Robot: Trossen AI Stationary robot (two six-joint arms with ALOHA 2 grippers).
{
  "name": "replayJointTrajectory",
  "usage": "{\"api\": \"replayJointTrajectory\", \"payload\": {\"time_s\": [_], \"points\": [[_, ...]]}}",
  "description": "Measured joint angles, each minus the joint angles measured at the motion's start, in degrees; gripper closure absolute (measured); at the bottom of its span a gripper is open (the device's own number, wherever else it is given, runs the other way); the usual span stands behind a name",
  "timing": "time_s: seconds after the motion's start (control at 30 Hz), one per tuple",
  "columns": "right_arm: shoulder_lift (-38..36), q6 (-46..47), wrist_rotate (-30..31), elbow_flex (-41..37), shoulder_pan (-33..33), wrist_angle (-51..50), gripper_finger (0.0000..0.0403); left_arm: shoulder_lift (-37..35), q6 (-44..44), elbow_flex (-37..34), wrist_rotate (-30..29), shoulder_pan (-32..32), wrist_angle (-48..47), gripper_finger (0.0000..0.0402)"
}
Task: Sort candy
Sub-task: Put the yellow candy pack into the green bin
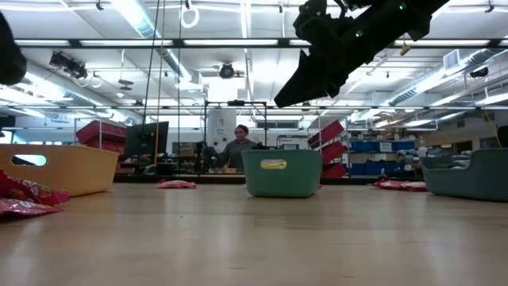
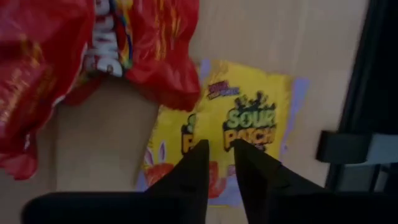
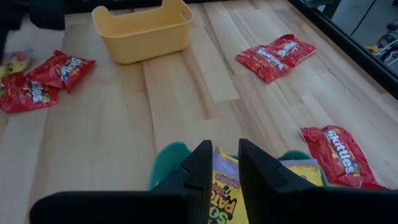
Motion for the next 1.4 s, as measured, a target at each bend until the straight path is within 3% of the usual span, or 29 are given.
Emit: {"api": "replayJointTrajectory", "payload": {"time_s": [0.2, 0.37, 0.47, 0.7, 0.9, 1.17, 1.4], "points": [[0.0, 0.0, 0.0, 0.0, 0.0, 0.0, 0.0339, 1.6, 0.0, 0.0, 1.6, 0.0, 0.6, 0.0268], [0.0, 0.0, 0.0, 0.0, 0.0, 0.0, 0.0338, 1.6, -0.8, 0.1, 2.1, 0.0, -0.1, 0.0257], [0.0, 0.0, 0.0, 0.0, 0.0, 0.0, 0.0340, 1.6, -1.3, 0.1, 1.7, 0.0, -1.6, 0.0279], [0.0, -0.9, 0.0, 0.0, 0.0, -0.1, 0.0341, 1.6, -1.3, 0.1, 1.1, 0.0, -2.3, 0.0392], [0.0, -1.1, 0.0, 0.0, 0.0, -0.1, 0.0340, 1.7, 0.9, 1.8, 1.8, 0.0, -3.2, 0.0399], [0.0, -1.1, 0.0, 0.0, 0.0, -0.1, 0.0340, 1.5, 9.4, 10.7, -1.1, 0.7, -10.4, 0.0400], [0.0, -1.8, 0.0, 0.0, 0.1, -1.0, 0.0342, 1.4, 16.9, 14.7, -5.2, 7.4, -15.7, 0.0401]]}}
